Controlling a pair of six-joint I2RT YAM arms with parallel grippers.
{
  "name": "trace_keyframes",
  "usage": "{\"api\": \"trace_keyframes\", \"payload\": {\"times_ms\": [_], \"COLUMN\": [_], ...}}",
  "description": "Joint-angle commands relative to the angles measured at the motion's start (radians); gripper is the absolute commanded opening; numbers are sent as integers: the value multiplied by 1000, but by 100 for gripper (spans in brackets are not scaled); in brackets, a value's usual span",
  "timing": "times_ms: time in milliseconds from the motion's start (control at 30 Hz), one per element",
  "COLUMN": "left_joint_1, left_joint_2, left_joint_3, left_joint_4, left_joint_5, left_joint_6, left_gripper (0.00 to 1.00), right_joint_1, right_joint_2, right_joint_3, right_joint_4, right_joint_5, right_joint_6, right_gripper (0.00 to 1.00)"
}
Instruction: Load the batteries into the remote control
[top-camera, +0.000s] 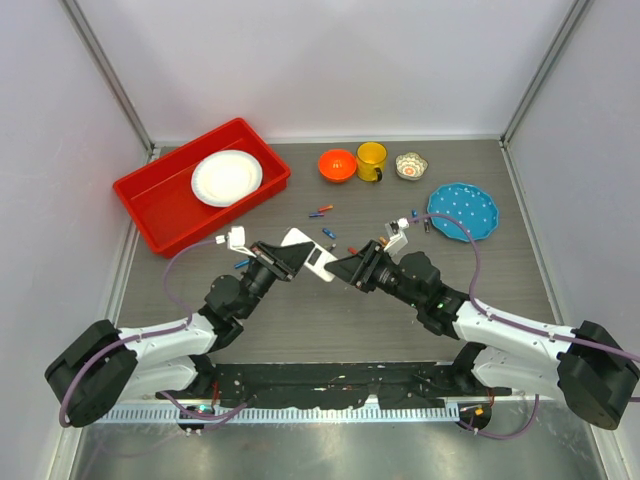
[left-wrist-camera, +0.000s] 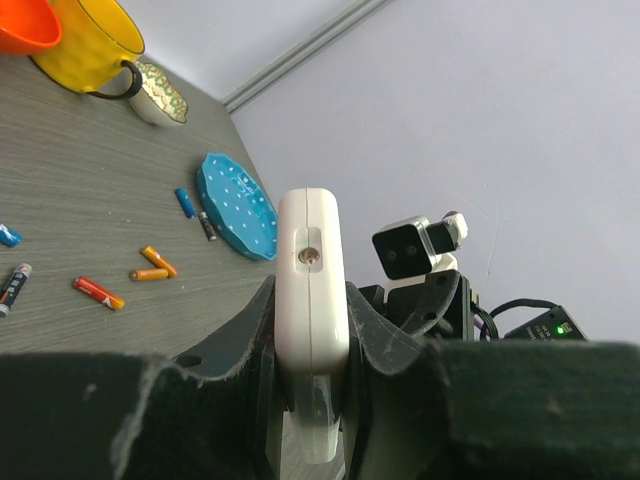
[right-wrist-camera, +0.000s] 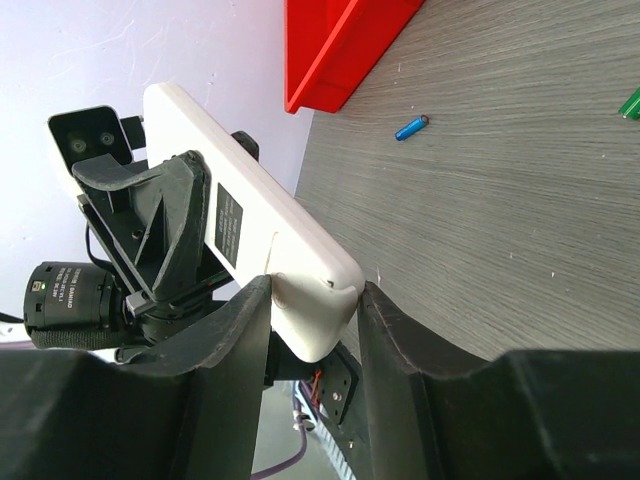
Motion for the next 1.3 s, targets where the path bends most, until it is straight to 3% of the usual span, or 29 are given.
{"api": "trace_keyframes", "payload": {"times_ms": [0,633,933,1267], "left_joint_1": [1,0,0,0], "left_joint_2": [-25,-45,-45,-52], "left_joint_3": [-2,-8,-15,-22], "left_joint_4": [77,59,54,48], "left_joint_5": [2,-27,-31,-47], "left_joint_6": [2,11,11,16], "left_gripper": [0,0,0,0], "right_joint_1": [-2,-2,-3,-3], "right_joint_2": [6,-30,-39,-63], "right_joint_3": [18,3,7,1], "right_joint_4": [39,24,18,10], "right_joint_5": [0,3,-2,1], "right_joint_6": [-6,-7,-10,-10], "right_gripper": [39,30,36,35]}}
